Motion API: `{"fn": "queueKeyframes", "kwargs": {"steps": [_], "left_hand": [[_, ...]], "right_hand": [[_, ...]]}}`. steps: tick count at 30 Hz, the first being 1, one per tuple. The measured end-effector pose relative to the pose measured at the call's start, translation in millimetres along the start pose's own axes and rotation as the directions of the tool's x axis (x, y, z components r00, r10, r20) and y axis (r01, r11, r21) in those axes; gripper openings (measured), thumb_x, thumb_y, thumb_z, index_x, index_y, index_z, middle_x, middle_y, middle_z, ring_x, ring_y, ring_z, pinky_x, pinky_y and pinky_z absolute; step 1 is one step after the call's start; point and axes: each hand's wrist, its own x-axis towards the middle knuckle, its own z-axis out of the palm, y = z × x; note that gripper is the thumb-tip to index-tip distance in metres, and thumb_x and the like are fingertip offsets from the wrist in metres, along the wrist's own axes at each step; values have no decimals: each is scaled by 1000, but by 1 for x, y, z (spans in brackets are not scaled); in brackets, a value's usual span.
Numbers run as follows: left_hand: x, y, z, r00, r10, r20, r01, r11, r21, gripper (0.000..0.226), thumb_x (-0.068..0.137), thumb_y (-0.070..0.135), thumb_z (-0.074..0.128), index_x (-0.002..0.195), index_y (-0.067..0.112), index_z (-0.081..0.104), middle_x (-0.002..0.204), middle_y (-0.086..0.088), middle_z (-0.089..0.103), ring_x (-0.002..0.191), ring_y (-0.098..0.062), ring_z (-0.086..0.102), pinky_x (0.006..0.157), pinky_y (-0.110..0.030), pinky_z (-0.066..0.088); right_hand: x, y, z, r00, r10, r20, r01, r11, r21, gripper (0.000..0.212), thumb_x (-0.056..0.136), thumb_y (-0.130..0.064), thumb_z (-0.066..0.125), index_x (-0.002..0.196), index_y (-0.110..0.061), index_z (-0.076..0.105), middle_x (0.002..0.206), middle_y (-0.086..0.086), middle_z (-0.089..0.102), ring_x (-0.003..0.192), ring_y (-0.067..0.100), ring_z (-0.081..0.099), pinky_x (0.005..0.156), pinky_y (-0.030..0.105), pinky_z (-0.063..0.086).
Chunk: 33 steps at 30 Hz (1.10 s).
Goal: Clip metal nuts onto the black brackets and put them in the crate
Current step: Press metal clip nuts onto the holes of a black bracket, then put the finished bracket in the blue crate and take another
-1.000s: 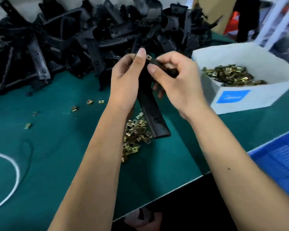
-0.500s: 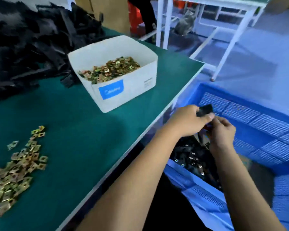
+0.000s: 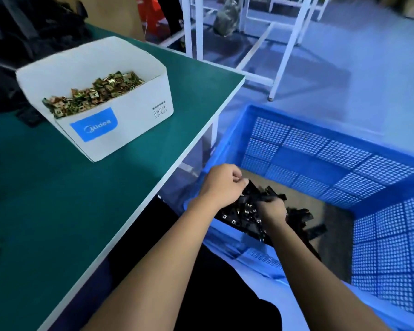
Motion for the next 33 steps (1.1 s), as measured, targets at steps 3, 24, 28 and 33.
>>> {"fn": "queueKeyframes", "kwargs": {"steps": [3, 24, 28, 33], "left_hand": [[-4, 30, -27, 971, 132, -200, -154, 983, -99, 7, 92, 25, 73, 92, 18, 76, 90, 10, 76, 87, -4, 69, 91, -32, 55], [-257, -155, -318, 135, -106, -985, 159, 984, -84, 12, 90, 26, 63, 82, 22, 70, 68, 17, 59, 67, -5, 56, 64, -20, 40], [-297, -197, -328, 19, -139, -990, 246, 960, -130, 11, 90, 22, 63, 80, 23, 67, 70, 15, 60, 69, -6, 56, 68, -22, 39], [-301, -209, -331, -104, -296, -950, 132, 942, -308, 13, 91, 17, 61, 81, 16, 70, 71, 13, 64, 67, -4, 58, 68, -16, 44]], "right_hand": [[-14, -53, -6, 971, -210, -118, 217, 975, 44, 19, 90, -11, 63, 103, -10, 77, 98, 11, 76, 101, 31, 71, 81, 30, 51], [-436, -300, 198, -214, -872, 441, 966, -122, 228, 9, 89, -20, 68, 93, -23, 75, 94, -4, 73, 89, 17, 68, 82, 36, 56], [-477, -296, 271, -215, -733, 645, 963, -270, 13, 51, 96, -32, 70, 143, -30, 53, 153, 18, 36, 143, 39, 28, 107, 47, 42], [-496, -301, 309, -131, -676, 725, 941, -314, -123, 37, 95, -23, 71, 132, -25, 62, 169, 15, 10, 150, 42, 15, 118, 58, 24]]}}
